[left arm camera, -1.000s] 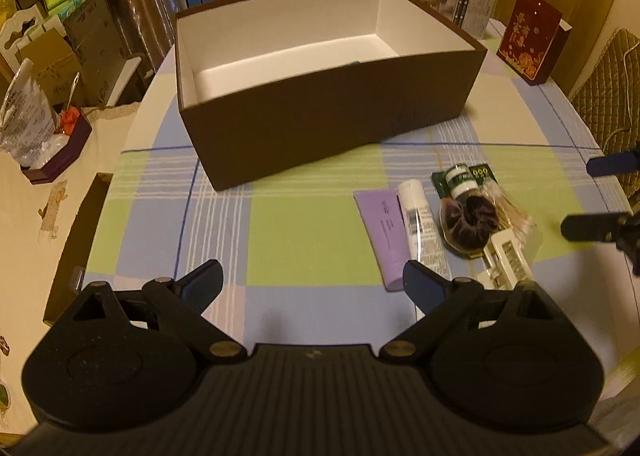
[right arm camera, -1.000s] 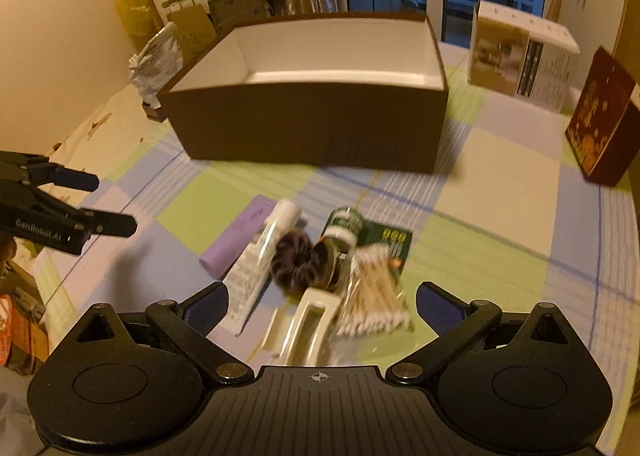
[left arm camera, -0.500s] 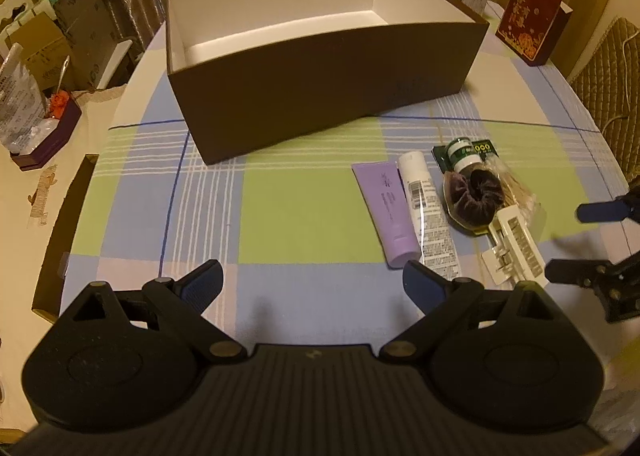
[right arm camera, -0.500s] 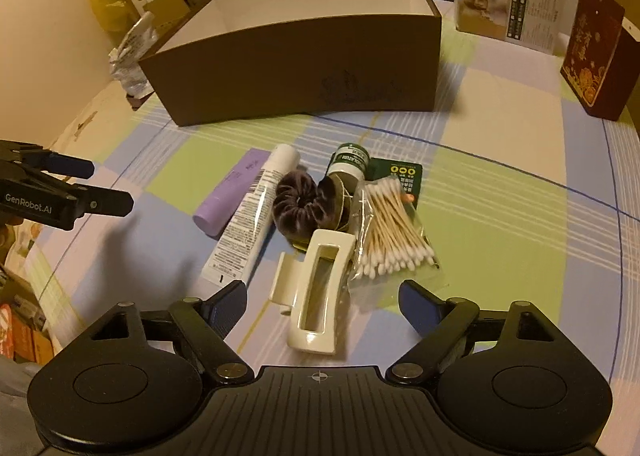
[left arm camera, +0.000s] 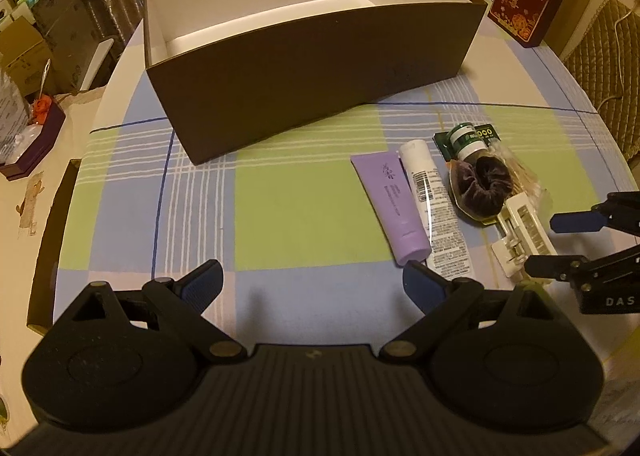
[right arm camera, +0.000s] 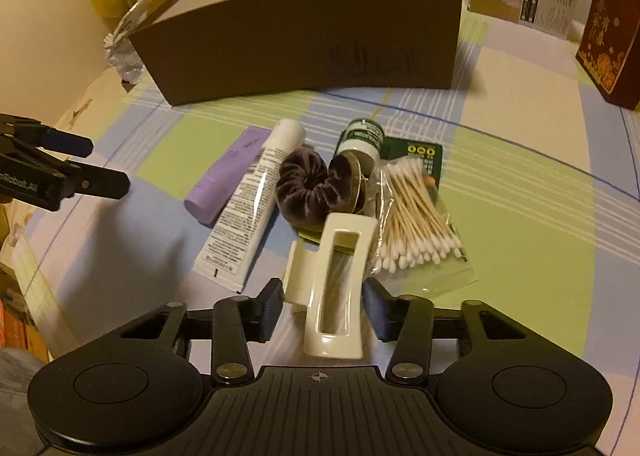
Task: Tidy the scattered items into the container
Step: 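Grasp the purple tube with the left gripper while the right grasps the white hair clip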
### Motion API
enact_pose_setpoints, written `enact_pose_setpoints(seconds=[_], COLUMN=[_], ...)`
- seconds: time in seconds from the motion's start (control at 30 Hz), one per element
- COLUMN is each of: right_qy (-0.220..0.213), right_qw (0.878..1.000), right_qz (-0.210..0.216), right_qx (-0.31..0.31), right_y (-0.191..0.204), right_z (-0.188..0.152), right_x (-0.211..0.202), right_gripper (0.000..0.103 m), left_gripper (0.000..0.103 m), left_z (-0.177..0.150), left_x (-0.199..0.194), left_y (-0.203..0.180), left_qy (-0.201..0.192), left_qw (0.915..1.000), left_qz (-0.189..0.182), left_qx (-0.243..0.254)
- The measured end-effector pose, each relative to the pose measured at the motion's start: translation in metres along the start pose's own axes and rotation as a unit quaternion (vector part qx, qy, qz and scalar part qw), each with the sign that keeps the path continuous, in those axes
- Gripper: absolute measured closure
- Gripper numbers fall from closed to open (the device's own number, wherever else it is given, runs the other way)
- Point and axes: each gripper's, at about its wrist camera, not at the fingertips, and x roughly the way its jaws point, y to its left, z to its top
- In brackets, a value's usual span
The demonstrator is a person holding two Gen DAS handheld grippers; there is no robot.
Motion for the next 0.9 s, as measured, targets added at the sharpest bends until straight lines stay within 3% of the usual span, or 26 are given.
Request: enact_pose_setpoints(seconds=[0.33,0.57,0.7,0.9], right_qy=[0.039,0.044,0.042,0.040], right_qw=[0.999,0.999,0.999,0.999], right_qz=[-0.009,-0.026,-0.028,-0.028], right_qx=[-0.017,0.002,0.009,0.014], right_y=[-0.012,-0.026,-0.030,-0.035], right_z=[-0.016,-0.029,-0.031,-0.033], right_x=[-0.015,-0.025,-0.029,-0.031], right_gripper=[0.057,0.057,0.057,0.057], left_gripper=[0.009,0.021,0.035,0.077], left_z=[0.005,0.016,0.026,0.028], left_x=[0.010,0.032,0.051,0.073], left_y=[-0.006,-0.027,-0.036,-0.033], left_qy=[-0.005,-0.021,-0.014,0.010], left_qw=[0.9995,0.9970,0.9963,0.9956], left_qz=[-0.025,-0.064,-0.073,-0.081], left_qx=[0.017,0.038,0.044,0.047])
